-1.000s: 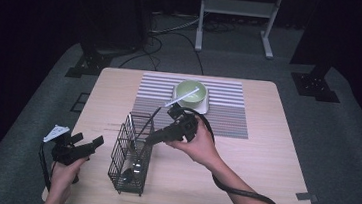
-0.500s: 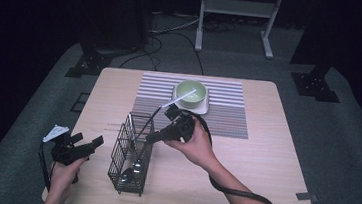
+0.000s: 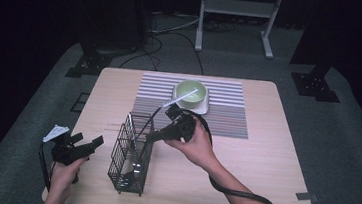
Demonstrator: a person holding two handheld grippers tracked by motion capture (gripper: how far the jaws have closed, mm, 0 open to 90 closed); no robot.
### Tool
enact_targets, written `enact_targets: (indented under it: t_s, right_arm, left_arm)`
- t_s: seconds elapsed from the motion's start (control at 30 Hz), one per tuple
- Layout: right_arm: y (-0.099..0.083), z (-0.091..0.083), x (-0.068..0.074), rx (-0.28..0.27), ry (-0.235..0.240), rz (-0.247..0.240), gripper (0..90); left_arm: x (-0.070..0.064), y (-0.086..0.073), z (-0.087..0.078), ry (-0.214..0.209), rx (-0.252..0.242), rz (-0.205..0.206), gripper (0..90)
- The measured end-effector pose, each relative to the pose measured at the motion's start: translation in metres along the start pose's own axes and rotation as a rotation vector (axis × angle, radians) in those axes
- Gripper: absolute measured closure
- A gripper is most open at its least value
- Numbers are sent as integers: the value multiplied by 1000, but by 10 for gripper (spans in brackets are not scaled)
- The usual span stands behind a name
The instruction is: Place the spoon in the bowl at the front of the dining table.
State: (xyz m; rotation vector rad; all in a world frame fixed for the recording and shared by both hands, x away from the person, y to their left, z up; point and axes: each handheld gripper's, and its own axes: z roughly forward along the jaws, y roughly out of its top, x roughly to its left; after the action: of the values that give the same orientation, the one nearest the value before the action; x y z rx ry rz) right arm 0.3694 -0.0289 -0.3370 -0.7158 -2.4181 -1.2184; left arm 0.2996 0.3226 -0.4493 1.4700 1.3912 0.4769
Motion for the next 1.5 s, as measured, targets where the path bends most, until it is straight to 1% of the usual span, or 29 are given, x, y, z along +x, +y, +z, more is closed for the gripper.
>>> enact_targets:
  t_s: [0.1, 0.33, 0.47, 0.7, 0.77, 1.13, 1.5]
  right_arm:
    - [1, -2, 0, -12, 11, 9, 888]
    - [1, -6, 1, -21, 13, 10, 888]
    - [2, -8, 1, -34, 32, 22, 888]
    - [3, -11, 1, -40, 28, 25, 887]
    - [3, -13, -1, -58, 49, 39, 889]
    - [5, -25, -2, -97, 51, 57, 889]
    - [7, -38, 0, -132, 55, 58, 889]
  left_arm:
    - [0, 0, 0, 0, 1, -1, 10]
    - [0, 0, 0, 1, 2, -1, 10]
    - [0, 0, 0, 0, 3, 1, 10]
    - [0, 0, 0, 0, 2, 0, 10]
    - [0, 1, 0, 1, 0, 0, 10]
    - [0, 1, 0, -1, -1, -4, 10]
    - [0, 1, -1, -1, -1, -5, 10]
